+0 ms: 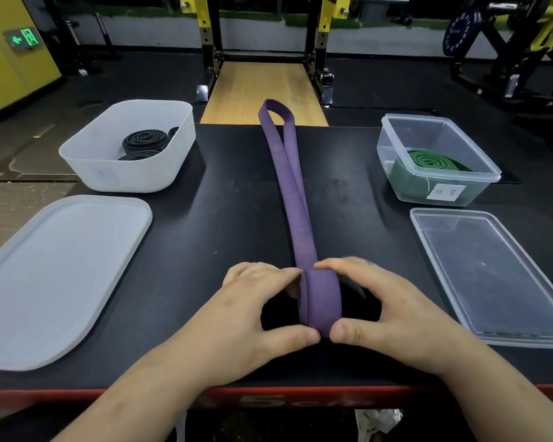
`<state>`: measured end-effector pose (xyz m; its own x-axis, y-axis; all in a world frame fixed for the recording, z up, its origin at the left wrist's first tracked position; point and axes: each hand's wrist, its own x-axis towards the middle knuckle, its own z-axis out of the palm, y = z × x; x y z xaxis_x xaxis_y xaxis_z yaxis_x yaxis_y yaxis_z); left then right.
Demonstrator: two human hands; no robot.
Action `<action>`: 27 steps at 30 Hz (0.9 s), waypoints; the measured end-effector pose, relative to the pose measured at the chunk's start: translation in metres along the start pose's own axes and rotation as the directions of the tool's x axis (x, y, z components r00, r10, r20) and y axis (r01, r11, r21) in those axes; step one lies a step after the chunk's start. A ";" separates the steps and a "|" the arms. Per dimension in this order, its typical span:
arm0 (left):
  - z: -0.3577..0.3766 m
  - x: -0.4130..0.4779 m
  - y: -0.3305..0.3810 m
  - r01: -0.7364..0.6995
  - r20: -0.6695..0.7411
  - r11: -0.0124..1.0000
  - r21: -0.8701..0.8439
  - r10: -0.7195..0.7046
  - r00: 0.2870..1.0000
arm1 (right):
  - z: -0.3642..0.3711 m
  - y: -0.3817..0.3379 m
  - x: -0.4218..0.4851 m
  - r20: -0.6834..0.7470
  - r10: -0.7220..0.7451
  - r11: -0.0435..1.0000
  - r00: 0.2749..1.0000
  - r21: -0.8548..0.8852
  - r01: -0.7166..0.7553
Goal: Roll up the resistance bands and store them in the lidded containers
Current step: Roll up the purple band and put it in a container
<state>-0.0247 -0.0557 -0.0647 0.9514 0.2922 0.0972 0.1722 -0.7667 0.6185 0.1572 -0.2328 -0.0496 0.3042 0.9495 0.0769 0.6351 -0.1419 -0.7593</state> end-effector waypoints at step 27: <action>-0.003 0.000 -0.002 0.001 0.008 0.998 -0.059 0.000 1.000 | -0.001 -0.009 0.001 0.055 0.019 1.000 0.998 -0.003 -0.019</action>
<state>-0.0259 -0.0521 -0.0636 0.9534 0.2877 0.0905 0.1578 -0.7314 0.6634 0.1521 -0.2308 -0.0423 0.2765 0.9606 0.0269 0.6312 -0.1604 -0.7589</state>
